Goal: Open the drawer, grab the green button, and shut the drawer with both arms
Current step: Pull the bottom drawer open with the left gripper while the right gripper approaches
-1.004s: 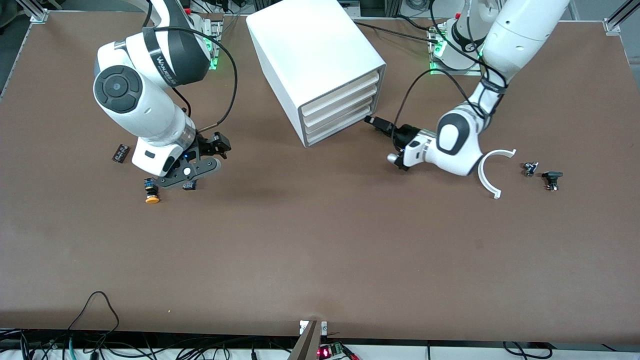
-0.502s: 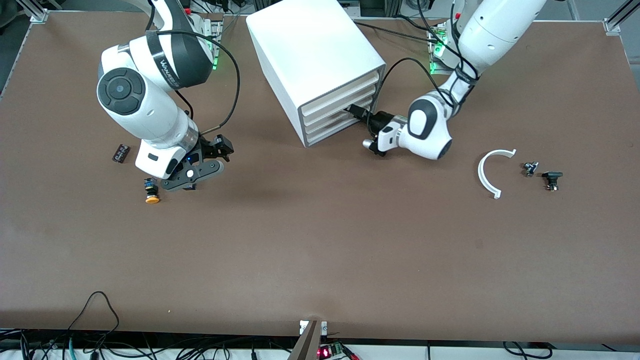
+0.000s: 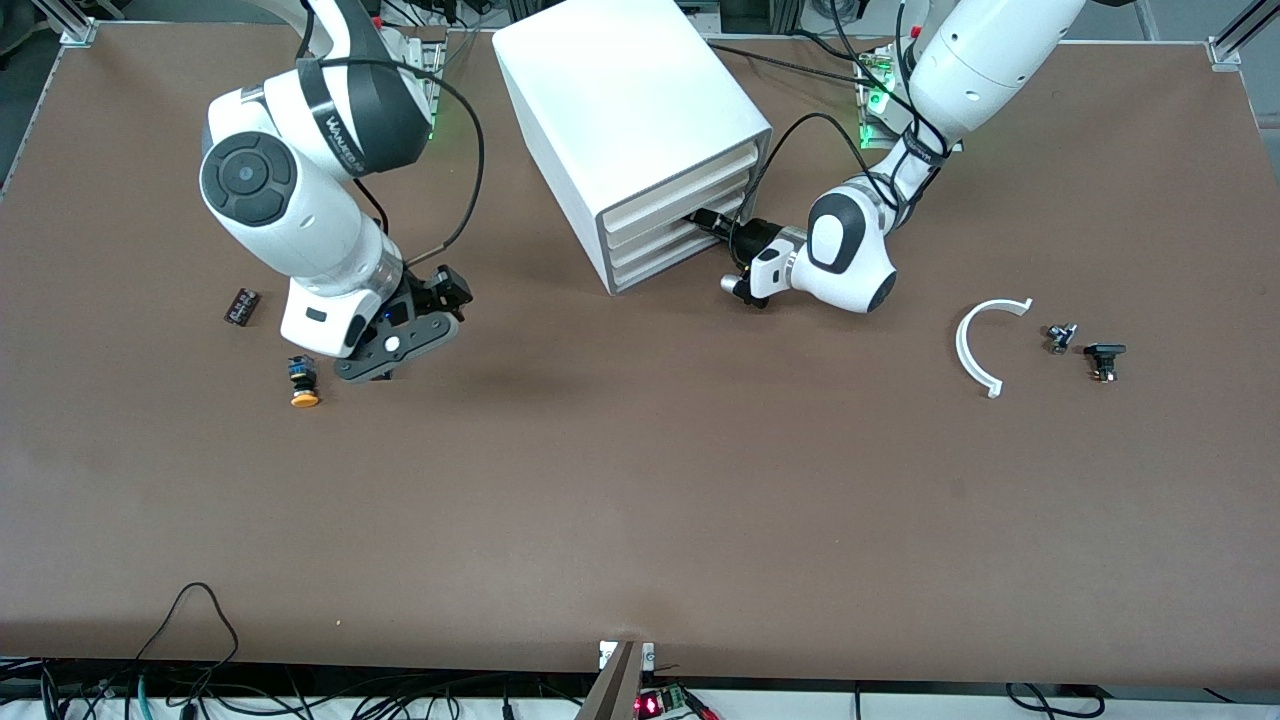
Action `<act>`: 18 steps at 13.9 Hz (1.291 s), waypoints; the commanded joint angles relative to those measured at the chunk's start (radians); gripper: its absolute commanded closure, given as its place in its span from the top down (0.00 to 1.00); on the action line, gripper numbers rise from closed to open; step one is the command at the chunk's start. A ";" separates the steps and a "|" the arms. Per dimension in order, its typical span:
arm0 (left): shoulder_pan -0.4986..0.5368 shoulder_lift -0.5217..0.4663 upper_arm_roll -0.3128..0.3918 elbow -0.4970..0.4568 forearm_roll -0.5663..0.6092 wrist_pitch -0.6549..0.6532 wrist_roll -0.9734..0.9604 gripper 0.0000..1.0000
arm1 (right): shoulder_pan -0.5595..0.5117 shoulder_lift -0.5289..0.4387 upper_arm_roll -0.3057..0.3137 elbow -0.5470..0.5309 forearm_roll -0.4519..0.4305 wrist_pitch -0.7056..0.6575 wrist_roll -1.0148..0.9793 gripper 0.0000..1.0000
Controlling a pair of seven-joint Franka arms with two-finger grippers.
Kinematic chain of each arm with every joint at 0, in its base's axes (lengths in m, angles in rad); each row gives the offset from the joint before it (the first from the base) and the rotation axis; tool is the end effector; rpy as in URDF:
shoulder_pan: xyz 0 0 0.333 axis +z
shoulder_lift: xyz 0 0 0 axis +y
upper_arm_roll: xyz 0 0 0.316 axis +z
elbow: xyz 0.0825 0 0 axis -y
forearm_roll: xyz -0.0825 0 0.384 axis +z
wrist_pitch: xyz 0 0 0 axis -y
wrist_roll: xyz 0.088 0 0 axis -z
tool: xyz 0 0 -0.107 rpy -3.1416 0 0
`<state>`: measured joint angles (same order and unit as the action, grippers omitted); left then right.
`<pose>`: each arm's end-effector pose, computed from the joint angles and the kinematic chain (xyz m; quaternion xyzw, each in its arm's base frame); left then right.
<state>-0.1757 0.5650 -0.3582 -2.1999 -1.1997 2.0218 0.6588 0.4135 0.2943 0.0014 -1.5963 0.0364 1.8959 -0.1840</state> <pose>0.3910 -0.3098 0.1324 0.8218 -0.0768 -0.2836 0.4882 0.5935 0.2642 0.4626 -0.9570 -0.2894 -0.0006 0.0176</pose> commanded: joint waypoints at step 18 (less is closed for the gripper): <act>0.148 -0.167 0.160 0.098 0.081 0.167 0.027 1.00 | 0.197 0.302 0.123 0.380 0.221 -0.005 -0.703 1.00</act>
<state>-0.0449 0.4912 -0.1962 -2.0864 -1.1847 2.1387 0.6979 0.5578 0.4845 0.1222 -1.3383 0.2428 1.8644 -0.8765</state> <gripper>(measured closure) 0.238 0.000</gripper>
